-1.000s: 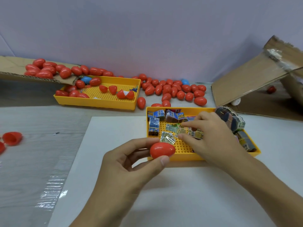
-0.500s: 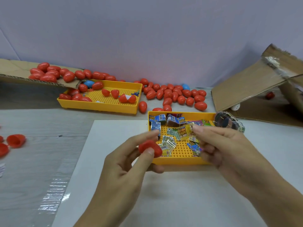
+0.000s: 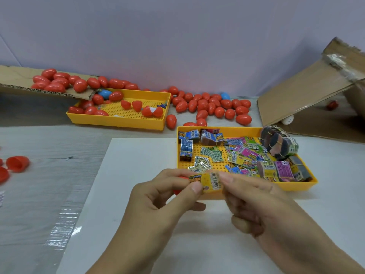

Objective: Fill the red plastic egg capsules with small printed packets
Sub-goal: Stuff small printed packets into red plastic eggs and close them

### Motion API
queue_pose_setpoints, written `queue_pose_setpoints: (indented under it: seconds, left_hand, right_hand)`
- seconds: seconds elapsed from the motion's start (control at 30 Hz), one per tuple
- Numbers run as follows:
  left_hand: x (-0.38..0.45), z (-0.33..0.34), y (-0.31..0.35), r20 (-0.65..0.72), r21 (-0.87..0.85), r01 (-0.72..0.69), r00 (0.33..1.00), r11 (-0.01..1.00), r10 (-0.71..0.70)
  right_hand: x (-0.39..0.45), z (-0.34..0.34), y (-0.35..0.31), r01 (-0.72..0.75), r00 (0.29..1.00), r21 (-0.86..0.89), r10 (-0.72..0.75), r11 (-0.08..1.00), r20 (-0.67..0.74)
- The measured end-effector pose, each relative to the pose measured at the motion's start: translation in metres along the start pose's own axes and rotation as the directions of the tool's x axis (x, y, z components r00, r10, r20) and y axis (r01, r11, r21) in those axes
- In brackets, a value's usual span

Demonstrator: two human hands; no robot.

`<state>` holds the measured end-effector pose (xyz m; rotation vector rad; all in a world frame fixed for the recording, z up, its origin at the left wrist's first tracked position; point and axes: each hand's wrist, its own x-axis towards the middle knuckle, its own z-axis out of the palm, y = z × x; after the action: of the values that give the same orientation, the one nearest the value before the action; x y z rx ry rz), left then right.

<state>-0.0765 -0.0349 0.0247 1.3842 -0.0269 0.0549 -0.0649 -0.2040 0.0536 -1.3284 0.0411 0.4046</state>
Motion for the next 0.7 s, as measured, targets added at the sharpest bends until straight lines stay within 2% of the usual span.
queue_pose_setpoints:
  seconds: [0.03,0.07,0.13,0.2,0.23,0.3,0.43,0.5,0.57,0.7]
  left_hand:
    - [0.000,-0.001,0.000,-0.009,-0.027,0.019,1.000,0.999,-0.020]
    - [0.001,0.000,0.001,-0.017,-0.046,0.035,0.999,0.998,-0.036]
    - [0.001,0.000,0.002,-0.028,-0.074,0.057,0.998,0.996,-0.059]
    - [0.000,0.000,0.003,-0.024,-0.066,0.063,0.998,0.996,-0.065]
    - [0.000,0.000,0.003,-0.013,-0.056,0.067,0.998,0.996,-0.068]
    - [-0.002,0.001,0.004,0.013,-0.044,0.074,0.997,0.996,-0.073]
    - [-0.004,0.003,0.006,0.033,-0.033,0.082,0.996,0.996,-0.081]
    - [-0.004,0.003,0.006,0.034,-0.022,0.081,0.996,0.997,-0.080]
    - [-0.004,0.004,0.007,0.048,-0.009,0.076,0.996,0.997,-0.075]
    - [-0.007,0.006,0.007,0.096,-0.012,0.086,0.992,0.996,-0.084]
  right_hand:
    - [-0.001,-0.003,0.001,0.137,0.989,-0.104,-0.142,0.985,-0.041]
    - [-0.003,-0.007,0.002,0.293,0.947,-0.241,-0.315,0.925,-0.057]
    - [-0.005,-0.011,0.002,0.542,0.795,-0.503,-0.605,0.673,0.048]
    - [-0.006,-0.013,0.007,0.640,0.675,-0.635,-0.710,0.431,0.198]
    - [-0.005,-0.013,0.009,0.644,0.658,-0.665,-0.717,0.379,0.229]
    - [-0.003,-0.011,0.011,0.628,0.687,-0.658,-0.693,0.415,0.219]
    - [-0.001,-0.014,0.010,0.582,0.787,-0.531,-0.590,0.616,0.179]
    - [-0.001,-0.016,0.010,0.569,0.800,-0.502,-0.580,0.651,0.156]
    - [-0.001,-0.016,0.011,0.589,0.762,-0.563,-0.630,0.580,0.148]
    - [0.000,-0.011,0.014,0.646,0.602,-0.714,-0.755,0.270,0.259]
